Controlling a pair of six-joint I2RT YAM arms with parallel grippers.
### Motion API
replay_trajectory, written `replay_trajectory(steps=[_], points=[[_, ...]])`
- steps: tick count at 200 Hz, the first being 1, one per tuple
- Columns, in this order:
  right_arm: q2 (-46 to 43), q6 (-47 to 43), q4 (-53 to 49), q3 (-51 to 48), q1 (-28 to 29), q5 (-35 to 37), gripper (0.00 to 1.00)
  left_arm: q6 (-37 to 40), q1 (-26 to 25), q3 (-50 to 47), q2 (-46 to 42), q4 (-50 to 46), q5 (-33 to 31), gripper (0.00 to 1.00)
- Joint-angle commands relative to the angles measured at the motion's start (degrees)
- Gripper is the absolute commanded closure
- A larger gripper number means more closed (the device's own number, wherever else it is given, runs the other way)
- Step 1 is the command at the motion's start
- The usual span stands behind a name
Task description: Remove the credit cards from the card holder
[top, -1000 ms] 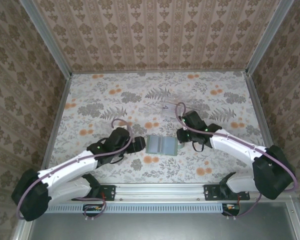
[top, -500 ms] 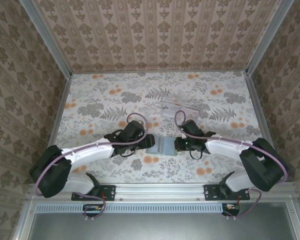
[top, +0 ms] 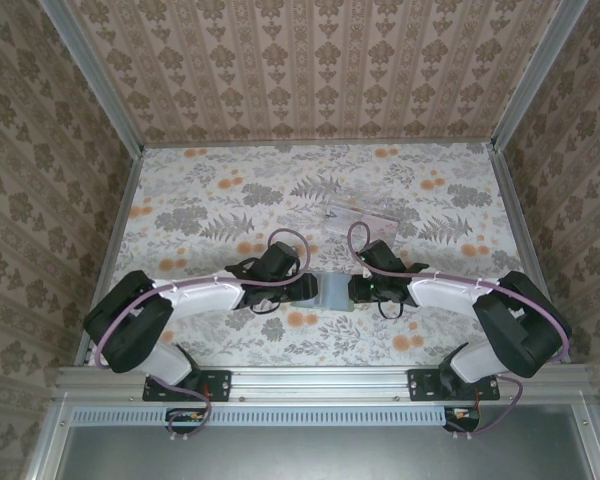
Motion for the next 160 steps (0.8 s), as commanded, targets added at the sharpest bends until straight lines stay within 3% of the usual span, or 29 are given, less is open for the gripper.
replay_trajectory(steps=[1,74,160], points=[[1.3,0.7,0.3,-0.6,0.5,-0.4,0.83,1.2,-0.6,1.7,0.4,1.5,1.2,0.41],[1.4,0.7,0.1,-0.5,0.8,-0.4,0.83,1.6,-0.8,2.6,2.7,0.3,0.7,0.42],[1.8,0.7,-0.1,-0.3,0.9,-0.4,0.83,2.2,-2.0,4.2,2.9,-5.5,-4.4,0.44]])
